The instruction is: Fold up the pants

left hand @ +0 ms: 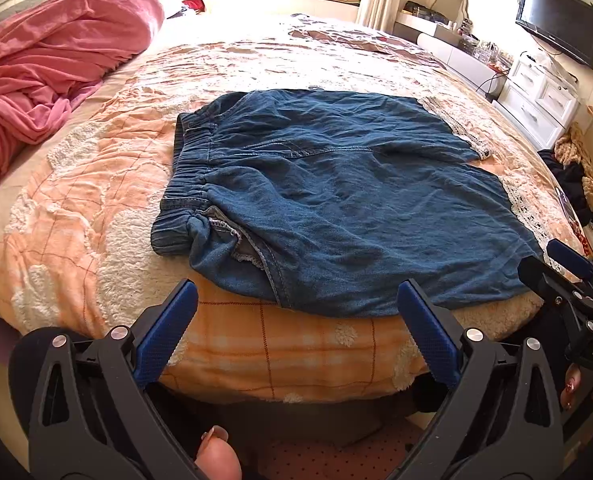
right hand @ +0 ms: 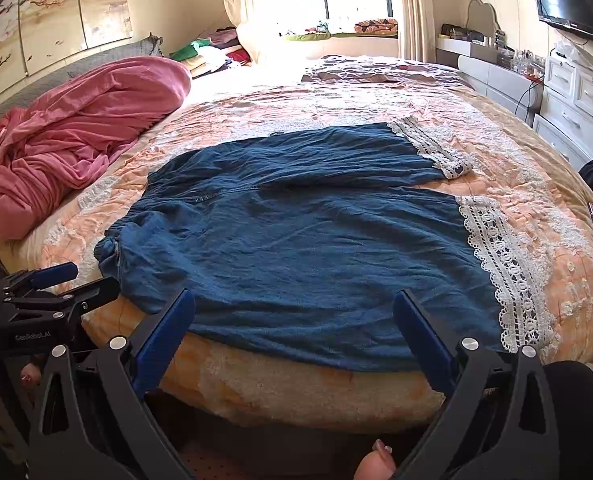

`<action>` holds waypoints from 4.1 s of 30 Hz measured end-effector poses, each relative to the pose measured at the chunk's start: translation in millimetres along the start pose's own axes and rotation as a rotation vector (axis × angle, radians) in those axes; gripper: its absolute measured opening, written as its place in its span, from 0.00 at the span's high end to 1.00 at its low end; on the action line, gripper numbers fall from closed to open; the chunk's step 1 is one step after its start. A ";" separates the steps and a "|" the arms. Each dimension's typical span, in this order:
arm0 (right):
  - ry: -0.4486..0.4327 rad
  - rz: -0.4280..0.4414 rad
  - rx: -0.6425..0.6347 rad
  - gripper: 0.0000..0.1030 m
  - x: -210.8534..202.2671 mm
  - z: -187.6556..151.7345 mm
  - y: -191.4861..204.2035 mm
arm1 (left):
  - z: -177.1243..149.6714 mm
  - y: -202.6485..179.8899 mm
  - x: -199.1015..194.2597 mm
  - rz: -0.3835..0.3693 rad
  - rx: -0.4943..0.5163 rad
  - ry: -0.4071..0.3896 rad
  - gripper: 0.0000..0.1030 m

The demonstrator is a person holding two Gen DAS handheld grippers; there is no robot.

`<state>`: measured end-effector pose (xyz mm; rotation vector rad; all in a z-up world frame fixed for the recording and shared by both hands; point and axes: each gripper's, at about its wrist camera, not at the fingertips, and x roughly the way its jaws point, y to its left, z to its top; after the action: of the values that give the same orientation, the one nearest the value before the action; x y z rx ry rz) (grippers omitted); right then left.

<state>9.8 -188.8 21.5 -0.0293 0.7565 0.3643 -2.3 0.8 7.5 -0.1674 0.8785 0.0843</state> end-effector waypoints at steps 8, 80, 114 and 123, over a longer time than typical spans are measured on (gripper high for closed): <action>-0.004 0.000 -0.001 0.04 0.1 0.0 -0.4 | 0.1 0.2 -0.2 -0.001 0.001 -0.001 0.09; 0.165 0.104 -0.380 0.04 214.1 191.4 38.9 | 172.8 119.1 168.5 0.002 0.046 0.126 0.34; 0.221 0.332 -0.779 0.98 293.1 209.5 92.4 | 167.2 117.8 160.3 0.030 0.173 -0.024 0.71; 0.112 0.352 -0.629 0.98 204.6 189.2 75.9 | 162.2 103.4 105.3 -0.013 0.245 -0.158 0.71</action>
<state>247.0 -24.3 29.3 -0.5168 0.7323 0.9328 173.0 132.3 16.3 0.0620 0.7233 -0.0220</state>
